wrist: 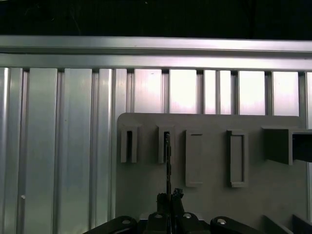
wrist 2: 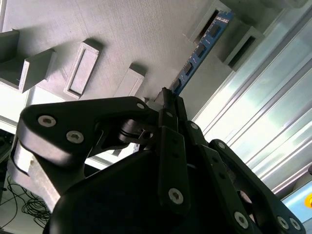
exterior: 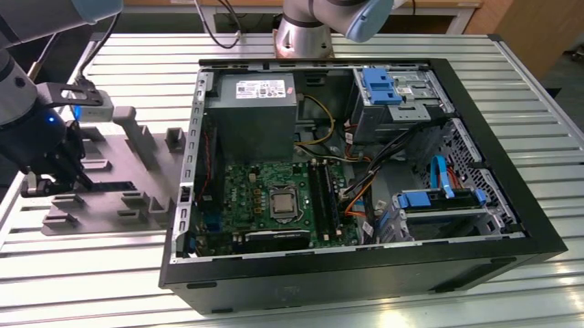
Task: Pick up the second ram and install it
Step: 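Pick up the second ram and move it above second insertion slot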
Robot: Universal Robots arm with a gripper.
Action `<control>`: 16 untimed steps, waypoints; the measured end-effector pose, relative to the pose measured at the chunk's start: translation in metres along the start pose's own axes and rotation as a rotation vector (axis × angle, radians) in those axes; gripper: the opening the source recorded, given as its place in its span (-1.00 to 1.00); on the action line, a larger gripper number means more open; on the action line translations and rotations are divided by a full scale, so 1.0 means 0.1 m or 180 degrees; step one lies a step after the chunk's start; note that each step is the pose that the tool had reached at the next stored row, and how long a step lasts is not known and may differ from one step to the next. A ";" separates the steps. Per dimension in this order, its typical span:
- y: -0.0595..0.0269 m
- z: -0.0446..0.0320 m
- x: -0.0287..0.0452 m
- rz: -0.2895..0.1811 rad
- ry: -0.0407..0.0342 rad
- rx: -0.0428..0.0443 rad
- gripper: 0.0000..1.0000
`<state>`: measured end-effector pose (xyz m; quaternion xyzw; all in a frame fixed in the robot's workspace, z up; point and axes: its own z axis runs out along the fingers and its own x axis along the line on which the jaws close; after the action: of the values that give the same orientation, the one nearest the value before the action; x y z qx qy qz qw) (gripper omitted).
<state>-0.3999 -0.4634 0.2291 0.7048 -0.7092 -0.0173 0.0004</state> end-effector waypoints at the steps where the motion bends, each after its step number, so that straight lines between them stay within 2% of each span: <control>1: 0.000 -0.005 0.000 0.0000 0.0000 0.0000 -0.73; 16: 0.002 -0.086 -0.002 0.0000 -0.0008 0.0001 -0.73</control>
<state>-0.3999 -0.4634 0.2377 0.7048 -0.7092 -0.0182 -0.0005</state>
